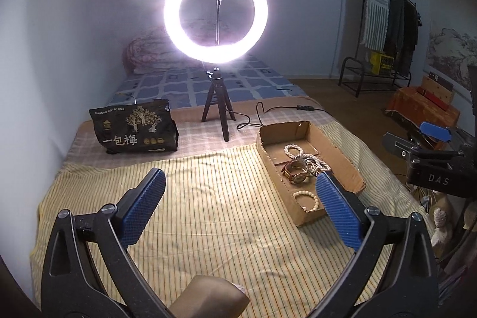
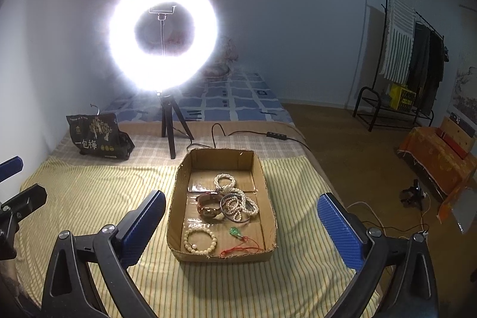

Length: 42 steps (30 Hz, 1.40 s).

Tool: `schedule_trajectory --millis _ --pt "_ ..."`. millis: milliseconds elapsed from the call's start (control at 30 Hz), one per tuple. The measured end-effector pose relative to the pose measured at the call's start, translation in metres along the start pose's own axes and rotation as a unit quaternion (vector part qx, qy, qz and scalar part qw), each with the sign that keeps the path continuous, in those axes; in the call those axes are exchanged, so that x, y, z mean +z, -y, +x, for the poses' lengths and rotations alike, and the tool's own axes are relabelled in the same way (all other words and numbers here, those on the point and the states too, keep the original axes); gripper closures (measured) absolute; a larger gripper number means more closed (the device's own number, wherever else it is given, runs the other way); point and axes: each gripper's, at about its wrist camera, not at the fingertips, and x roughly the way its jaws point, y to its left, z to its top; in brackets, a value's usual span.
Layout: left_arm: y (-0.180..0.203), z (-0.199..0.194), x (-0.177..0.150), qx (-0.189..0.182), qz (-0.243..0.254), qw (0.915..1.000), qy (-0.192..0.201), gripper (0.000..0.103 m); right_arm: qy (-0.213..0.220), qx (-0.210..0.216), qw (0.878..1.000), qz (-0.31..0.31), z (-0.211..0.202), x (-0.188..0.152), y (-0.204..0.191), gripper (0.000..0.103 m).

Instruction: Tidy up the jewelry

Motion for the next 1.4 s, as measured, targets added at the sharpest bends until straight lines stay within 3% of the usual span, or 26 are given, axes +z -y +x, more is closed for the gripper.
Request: schedule_trajectory --millis 767,1400 --pt "0.015 -0.011 -0.001 0.004 0.045 0.9989 0.01 0.001 0.01 0.0 1.0 0.003 -0.002 0.002 -0.003 0.0" --pt "0.02 -0.016 -0.001 -0.004 0.051 0.9986 0.011 0.001 0.01 0.0 1.0 0.003 -0.002 0.0 -0.003 0.0"
